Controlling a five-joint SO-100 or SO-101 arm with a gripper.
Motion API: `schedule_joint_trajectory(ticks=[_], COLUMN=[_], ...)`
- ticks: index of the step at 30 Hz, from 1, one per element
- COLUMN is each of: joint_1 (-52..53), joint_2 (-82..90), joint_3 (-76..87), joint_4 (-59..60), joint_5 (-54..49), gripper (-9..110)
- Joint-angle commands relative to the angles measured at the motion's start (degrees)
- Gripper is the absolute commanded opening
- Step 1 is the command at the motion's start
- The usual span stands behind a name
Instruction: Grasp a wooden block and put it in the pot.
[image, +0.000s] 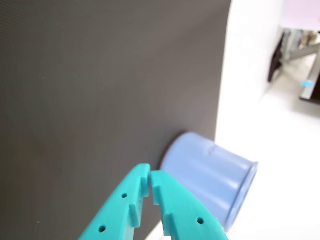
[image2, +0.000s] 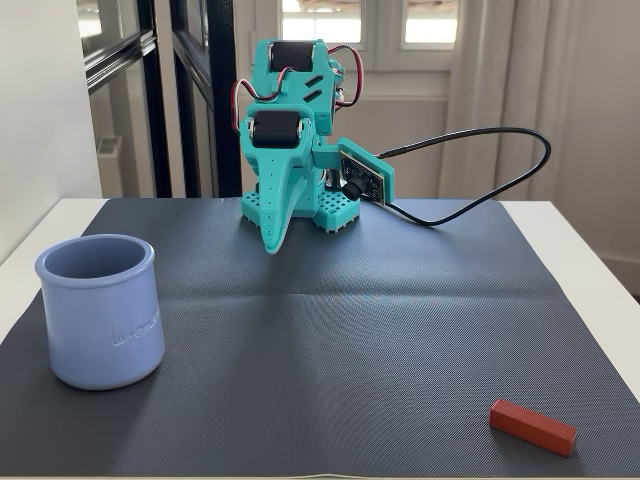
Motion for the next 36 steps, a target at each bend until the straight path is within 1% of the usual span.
schedule_joint_trajectory(ticks=[1, 16, 19, 22, 28, 36], joint_1=[0.00, -0.26, -0.53, -3.25, -8.61, -16.88], joint_2=[0.35, -1.93, -8.00, -16.00, -33.31, -54.76], joint_3=[-0.53, -1.49, -4.75, -11.07, -25.93, -40.43], joint_4=[0.00, -0.35, -2.72, -4.48, -4.04, -4.04], joint_5=[-0.26, 0.26, 0.26, -0.18, 0.97, 17.31], gripper=[0, 0, 0, 0, 0, 0])
